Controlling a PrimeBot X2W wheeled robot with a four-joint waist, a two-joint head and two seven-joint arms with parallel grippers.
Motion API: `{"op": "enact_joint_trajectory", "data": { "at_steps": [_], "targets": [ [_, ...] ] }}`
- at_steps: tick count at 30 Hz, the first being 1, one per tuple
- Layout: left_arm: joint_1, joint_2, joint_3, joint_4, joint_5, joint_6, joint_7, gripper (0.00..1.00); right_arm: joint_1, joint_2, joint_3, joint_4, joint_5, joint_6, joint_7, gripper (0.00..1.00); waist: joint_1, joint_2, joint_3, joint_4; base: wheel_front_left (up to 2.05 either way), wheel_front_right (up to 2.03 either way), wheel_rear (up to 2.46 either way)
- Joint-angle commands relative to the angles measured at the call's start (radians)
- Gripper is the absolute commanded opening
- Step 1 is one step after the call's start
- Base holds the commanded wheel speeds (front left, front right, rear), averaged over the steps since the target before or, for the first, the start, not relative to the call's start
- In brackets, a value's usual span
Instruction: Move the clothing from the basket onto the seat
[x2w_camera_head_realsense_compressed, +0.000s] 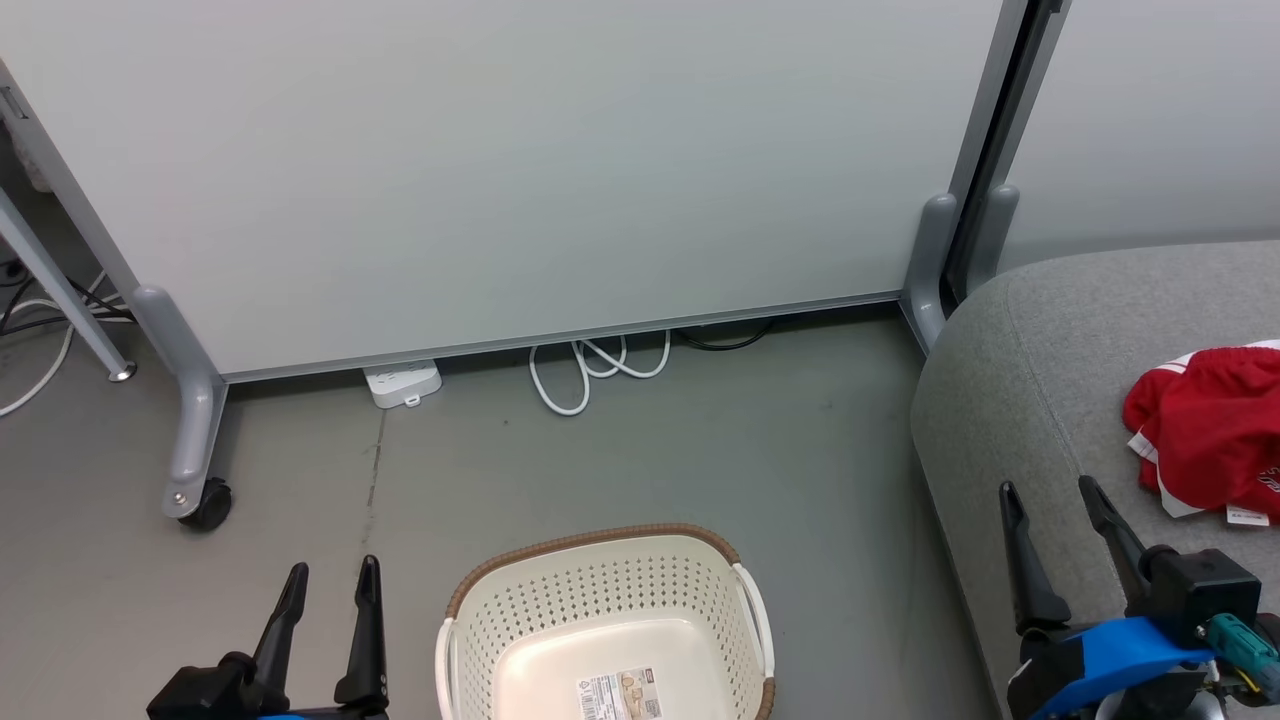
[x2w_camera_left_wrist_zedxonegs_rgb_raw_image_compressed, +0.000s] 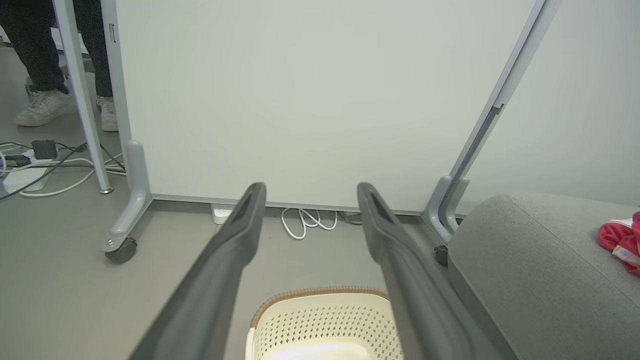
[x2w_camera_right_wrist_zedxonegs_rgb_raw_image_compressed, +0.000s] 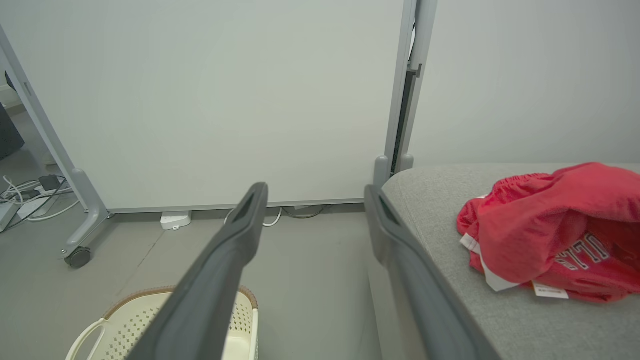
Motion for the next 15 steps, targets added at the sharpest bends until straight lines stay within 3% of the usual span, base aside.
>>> {"op": "enact_joint_trajectory", "data": {
  "at_steps": [1, 13, 14, 15],
  "targets": [
    [0.014, 0.002, 0.006, -0.001, 0.006, -0.007, -0.003, 1.00, 0.013, 0.006, 0.001, -0.009, 0.007, 0.000, 0.004, 1.00, 0.0000, 0.0000, 0.001, 0.001, 0.00, 0.00, 0.00],
    [0.008, -0.005, 0.024, 0.006, 0.023, -0.016, -0.003, 1.00, 0.014, 0.012, 0.015, -0.009, 0.007, 0.000, 0.005, 1.00, 0.0000, 0.0000, 0.011, -0.006, 0.00, 0.00, 0.00],
    [0.000, -0.007, 0.022, 0.005, 0.021, -0.014, 0.000, 0.00, 0.001, 0.007, 0.012, -0.008, 0.001, 0.000, 0.006, 0.00, 0.0000, 0.0000, 0.011, -0.007, 0.00, 0.00, 0.00],
    [0.000, -0.008, 0.022, 0.013, 0.020, -0.014, 0.002, 0.00, 0.001, 0.007, 0.011, 0.001, 0.002, 0.000, 0.007, 0.00, 0.0000, 0.0000, 0.012, -0.007, 0.00, 0.00, 0.00]
  ]
}}
